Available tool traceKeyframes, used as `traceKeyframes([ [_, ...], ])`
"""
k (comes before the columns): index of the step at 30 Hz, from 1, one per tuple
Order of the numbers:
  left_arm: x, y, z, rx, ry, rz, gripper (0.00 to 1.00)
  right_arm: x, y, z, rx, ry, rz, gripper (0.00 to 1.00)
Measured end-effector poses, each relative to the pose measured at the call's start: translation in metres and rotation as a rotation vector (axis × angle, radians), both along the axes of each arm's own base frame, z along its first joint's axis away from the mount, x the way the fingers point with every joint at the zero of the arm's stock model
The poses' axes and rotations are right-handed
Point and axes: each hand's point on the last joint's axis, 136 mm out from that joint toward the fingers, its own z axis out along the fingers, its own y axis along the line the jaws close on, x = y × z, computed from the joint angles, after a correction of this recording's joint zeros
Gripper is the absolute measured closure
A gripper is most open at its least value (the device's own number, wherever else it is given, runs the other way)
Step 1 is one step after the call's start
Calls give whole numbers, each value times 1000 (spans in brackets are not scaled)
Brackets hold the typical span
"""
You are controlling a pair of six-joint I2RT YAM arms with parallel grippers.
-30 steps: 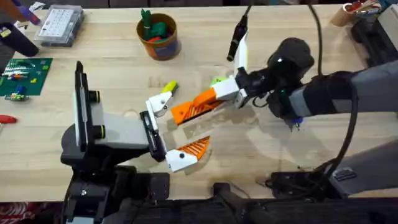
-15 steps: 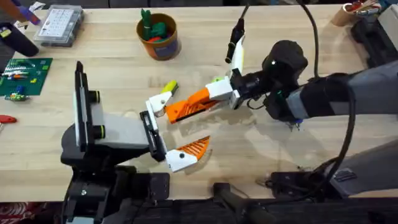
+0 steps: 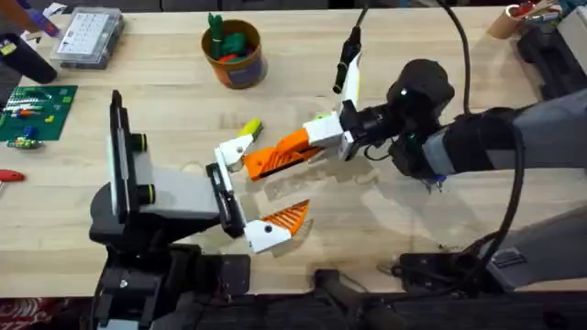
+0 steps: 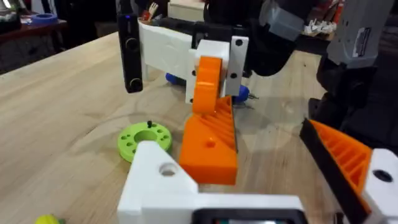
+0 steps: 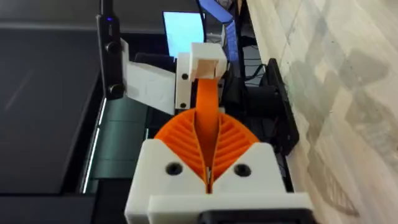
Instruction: Pick up the gripper from the table and insert it into the empty holder that is missing its gripper. Then pick up a screw, insert it into the mounting hole, and use the screwdriver to tighten it. Finally, clean up the table by picking up the vegetable and placing it into the bucket.
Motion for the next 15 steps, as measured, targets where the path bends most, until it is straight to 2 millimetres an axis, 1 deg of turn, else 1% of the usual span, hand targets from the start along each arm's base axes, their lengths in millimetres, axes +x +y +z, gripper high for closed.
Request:
traceKeyframes([
  [5,0,0,0,0,0,0,11,0,-1,0,-1,4,1,984],
  [8,0,0,0,0,0,-1,11,2,-6,-1,0,5,-16,984],
  [11,0,0,0,0,0,-1,11,2,-12,2,24,-28,-36,984],
  [15,0,0,0,0,0,-1,11,0,-14,4,39,-34,-56,984],
])
